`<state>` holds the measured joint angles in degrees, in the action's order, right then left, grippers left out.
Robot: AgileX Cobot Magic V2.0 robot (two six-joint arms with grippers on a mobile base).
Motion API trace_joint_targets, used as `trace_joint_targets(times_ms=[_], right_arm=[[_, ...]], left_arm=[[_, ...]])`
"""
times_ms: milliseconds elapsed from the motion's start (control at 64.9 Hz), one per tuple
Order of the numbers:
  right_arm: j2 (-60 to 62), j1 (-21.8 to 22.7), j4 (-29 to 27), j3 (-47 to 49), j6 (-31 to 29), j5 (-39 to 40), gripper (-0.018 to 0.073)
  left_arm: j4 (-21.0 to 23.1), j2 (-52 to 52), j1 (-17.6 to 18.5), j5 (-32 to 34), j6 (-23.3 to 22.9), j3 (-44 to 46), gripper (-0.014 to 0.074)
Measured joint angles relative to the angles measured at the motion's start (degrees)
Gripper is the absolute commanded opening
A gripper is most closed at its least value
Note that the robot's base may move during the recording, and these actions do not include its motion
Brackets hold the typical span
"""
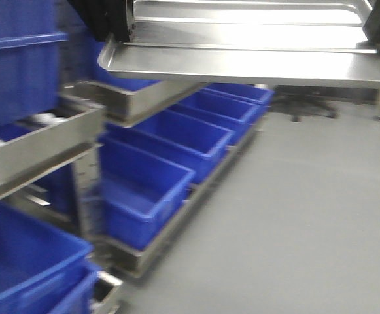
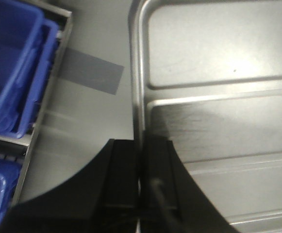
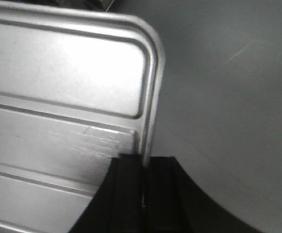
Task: Grab silver tray and place in blue box
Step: 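Hold the silver tray in both grippers while the base turns away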
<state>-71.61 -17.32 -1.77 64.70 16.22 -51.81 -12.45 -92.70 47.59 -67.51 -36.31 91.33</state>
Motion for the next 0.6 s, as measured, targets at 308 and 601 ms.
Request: trace_joint_targets(times_ms=[308, 601], right_arm=[[0.0, 0.0, 0.0, 0.0, 0.0, 0.0, 0.0058], [0.0, 0.0, 0.0, 0.0, 0.0, 0.0, 0.0058]], left_arm=[[0.0, 0.0, 0.0, 0.0, 0.0, 0.0, -0.0105], [0.0, 0.0, 0.0, 0.0, 0.0, 0.0, -0.0105]])
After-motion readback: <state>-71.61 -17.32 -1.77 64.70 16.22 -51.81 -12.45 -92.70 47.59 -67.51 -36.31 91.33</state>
